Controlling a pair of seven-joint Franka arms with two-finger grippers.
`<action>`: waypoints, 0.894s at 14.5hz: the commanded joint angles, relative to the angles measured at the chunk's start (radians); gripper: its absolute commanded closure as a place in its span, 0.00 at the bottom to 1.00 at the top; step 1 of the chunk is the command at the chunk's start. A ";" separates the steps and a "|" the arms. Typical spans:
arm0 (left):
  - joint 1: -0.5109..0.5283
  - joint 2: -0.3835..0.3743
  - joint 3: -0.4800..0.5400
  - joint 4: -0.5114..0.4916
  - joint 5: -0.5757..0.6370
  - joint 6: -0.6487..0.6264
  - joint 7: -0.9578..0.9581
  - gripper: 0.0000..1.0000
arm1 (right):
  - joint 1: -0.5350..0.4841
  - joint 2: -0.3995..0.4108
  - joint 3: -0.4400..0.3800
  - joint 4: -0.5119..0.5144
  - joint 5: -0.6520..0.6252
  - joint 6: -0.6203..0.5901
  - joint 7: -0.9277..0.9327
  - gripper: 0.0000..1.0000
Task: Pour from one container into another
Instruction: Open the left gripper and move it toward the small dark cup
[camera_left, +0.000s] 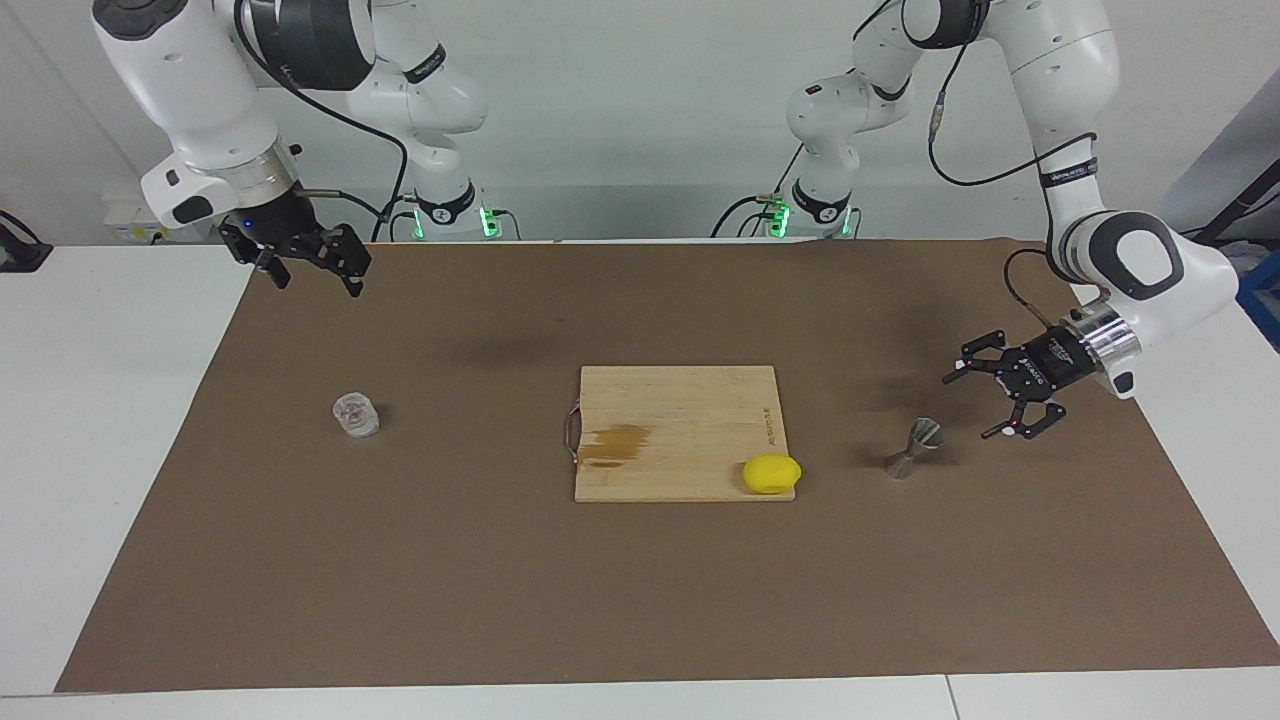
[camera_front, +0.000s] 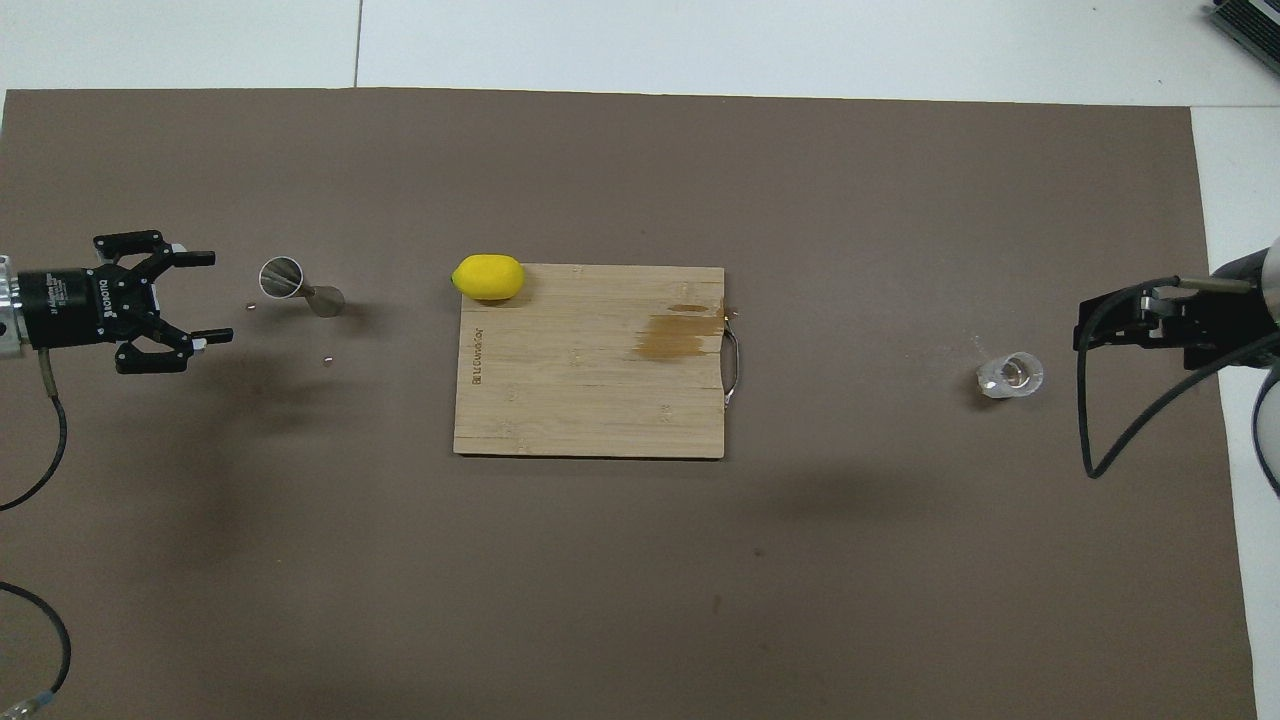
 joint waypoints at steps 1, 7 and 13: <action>-0.034 -0.039 -0.001 -0.069 -0.056 0.096 -0.011 0.00 | -0.039 0.007 0.007 -0.007 0.019 0.025 0.209 0.05; -0.090 -0.043 -0.001 -0.127 -0.131 0.166 0.068 0.00 | -0.197 0.059 0.007 -0.014 0.154 0.010 0.504 0.05; -0.110 -0.045 -0.001 -0.138 -0.165 0.190 0.073 0.00 | -0.318 0.214 0.004 -0.008 0.307 0.019 0.595 0.03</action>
